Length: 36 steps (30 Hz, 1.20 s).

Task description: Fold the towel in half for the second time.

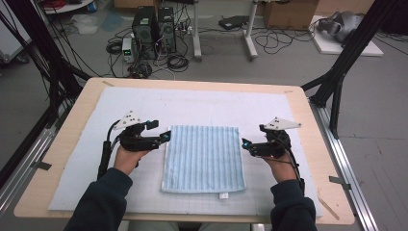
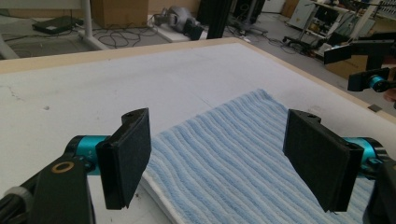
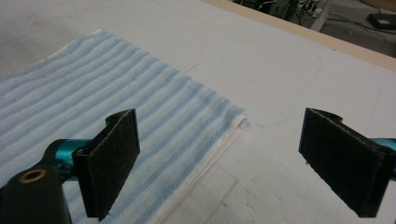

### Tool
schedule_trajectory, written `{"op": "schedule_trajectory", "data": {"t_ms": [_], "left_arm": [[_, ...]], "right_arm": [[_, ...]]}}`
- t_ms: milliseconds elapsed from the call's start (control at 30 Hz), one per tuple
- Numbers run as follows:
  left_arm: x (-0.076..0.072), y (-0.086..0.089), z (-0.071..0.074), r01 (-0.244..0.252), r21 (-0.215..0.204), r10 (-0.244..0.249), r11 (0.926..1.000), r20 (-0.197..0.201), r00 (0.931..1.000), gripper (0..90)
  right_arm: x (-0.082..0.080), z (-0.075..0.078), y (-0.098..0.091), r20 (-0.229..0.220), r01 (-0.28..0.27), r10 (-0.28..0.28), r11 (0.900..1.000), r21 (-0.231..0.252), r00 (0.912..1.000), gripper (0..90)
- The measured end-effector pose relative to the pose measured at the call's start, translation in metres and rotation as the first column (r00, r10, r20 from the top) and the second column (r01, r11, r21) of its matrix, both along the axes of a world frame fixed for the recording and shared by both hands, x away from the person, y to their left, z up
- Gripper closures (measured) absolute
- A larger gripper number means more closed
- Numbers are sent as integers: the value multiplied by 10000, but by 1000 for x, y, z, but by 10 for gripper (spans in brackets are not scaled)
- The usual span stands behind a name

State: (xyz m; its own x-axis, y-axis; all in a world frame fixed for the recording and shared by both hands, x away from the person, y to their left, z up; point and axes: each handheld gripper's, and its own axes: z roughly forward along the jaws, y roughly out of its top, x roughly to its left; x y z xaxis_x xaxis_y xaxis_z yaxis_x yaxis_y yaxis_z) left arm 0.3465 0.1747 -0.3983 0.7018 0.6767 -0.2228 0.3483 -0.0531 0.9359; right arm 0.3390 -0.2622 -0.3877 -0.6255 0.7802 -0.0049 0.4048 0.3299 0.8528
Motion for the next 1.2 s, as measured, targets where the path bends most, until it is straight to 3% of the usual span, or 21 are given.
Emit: {"op": "schedule_trajectory", "data": {"t_ms": [133,300,467,633,967,1133,1200], "left_arm": [[1,0,0,10,9,-10,10000,-3,10000,239],[6,2,-4,103,-245,-110,9996,-288,9995,260],[9,0,-4,200,-78,-203,9998,-342,9992,247],[14,0,-6,-47,-185,39,9998,-451,9990,217],[24,1,-8,-193,-25,191,9998,-490,9986,229],[32,-2,-15,-270,242,286,9993,-690,9972,251],[36,-5,-19,-341,388,378,9987,-974,9945,257]], "right_arm": [[1,0,1,-24,1,-1,10000,22,10000,115],[6,-2,2,-152,20,-18,9999,102,9999,115],[10,-5,4,-395,17,-12,9999,131,9992,115],[15,-7,4,-523,-28,37,9999,171,9986,115],[22,-8,1,-678,246,-221,9990,376,9975,116],[30,-10,3,-909,349,-323,9990,272,9953,122],[34,-12,6,-1100,351,-328,9992,191,9934,135]]}}
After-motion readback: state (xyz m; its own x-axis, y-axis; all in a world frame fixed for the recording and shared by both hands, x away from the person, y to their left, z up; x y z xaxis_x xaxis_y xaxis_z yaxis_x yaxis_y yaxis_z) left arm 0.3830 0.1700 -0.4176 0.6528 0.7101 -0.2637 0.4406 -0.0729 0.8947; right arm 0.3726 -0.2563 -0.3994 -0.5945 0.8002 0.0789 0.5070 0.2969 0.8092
